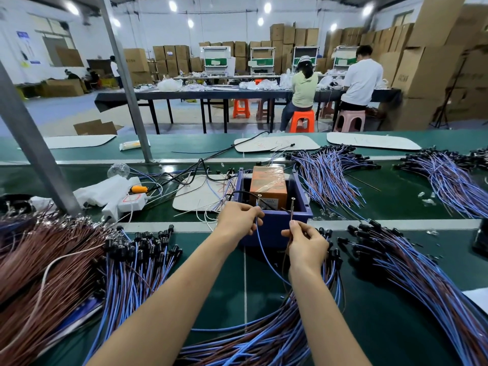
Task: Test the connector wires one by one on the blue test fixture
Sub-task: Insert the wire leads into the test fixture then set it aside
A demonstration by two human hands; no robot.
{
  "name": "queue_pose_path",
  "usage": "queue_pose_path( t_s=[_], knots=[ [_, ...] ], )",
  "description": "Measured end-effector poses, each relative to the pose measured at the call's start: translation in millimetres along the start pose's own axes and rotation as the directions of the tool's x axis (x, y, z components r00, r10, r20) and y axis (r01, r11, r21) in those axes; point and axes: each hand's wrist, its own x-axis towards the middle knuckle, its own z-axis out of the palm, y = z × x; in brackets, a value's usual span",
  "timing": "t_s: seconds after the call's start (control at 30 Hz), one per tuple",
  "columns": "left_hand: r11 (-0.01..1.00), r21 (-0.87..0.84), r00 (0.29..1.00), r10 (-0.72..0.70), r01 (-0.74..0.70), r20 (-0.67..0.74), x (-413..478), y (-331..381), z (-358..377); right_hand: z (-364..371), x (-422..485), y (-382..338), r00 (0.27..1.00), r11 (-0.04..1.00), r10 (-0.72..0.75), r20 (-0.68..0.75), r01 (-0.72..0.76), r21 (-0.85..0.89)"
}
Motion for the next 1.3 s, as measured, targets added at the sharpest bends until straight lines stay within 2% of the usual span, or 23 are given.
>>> queue_pose_path(
  t_s=[0.27, 0.57, 1.17, 1.23, 1.3],
  knots=[
    [1.0, 0.008, 1.0, 0.004, -0.004, 0.016, -1, 0, 0, -1, -2, -2, 1.0, 1.0, -0.012, 0.013, 0.012, 0.001],
    [1.0, 0.016, 0.999, 0.026, -0.026, 0.043, -7, -3, -1, -3, -8, -1, 0.999, 0.997, -0.002, 0.048, -0.001, 0.081],
    [1.0, 0.009, 0.996, 0.028, -0.029, 0.089, -16, -3, -1, -5, -7, -2, 0.999, 0.998, -0.005, 0.044, 0.002, 0.068],
    [0.998, -0.048, 0.993, 0.051, -0.046, 0.108, -22, -2, 1, -6, -12, -5, 0.995, 0.997, -0.019, 0.1, 0.012, 0.071],
    [0.99, -0.134, 0.99, 0.066, -0.049, 0.128, -30, -2, 2, -7, -21, -6, 0.973, 0.997, -0.055, 0.226, 0.041, 0.064]
  ],
)
